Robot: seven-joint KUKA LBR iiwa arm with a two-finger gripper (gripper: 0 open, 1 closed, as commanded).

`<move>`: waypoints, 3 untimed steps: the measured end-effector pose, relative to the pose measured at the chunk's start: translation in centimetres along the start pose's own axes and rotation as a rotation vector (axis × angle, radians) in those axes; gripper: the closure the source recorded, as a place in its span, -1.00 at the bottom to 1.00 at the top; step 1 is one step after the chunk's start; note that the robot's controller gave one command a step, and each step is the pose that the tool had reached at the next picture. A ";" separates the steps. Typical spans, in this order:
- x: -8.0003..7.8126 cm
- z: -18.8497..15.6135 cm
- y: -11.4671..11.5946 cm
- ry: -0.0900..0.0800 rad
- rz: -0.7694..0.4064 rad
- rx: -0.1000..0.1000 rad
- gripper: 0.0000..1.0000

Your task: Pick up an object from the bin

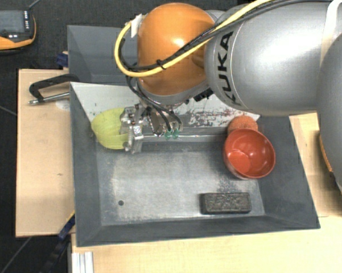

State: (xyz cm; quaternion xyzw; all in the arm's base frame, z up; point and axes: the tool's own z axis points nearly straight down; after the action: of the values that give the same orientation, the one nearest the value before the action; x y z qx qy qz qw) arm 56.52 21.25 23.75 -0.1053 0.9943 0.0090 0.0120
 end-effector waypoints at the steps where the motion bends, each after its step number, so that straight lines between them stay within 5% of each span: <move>1: 1.0 6.2 2.1 0.005 0.104 -0.001 1.00; 2: -1.4 -1.4 1.3 -0.009 -0.017 -0.004 1.00; 3: -2.9 6.1 0.2 -0.005 0.134 -0.005 1.00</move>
Offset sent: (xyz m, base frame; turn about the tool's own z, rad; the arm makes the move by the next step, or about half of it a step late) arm -0.0117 0.0180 -0.0596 0.1071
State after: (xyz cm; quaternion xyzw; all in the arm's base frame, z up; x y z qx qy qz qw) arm 59.49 22.16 17.78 -0.0384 0.9991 0.0126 0.0137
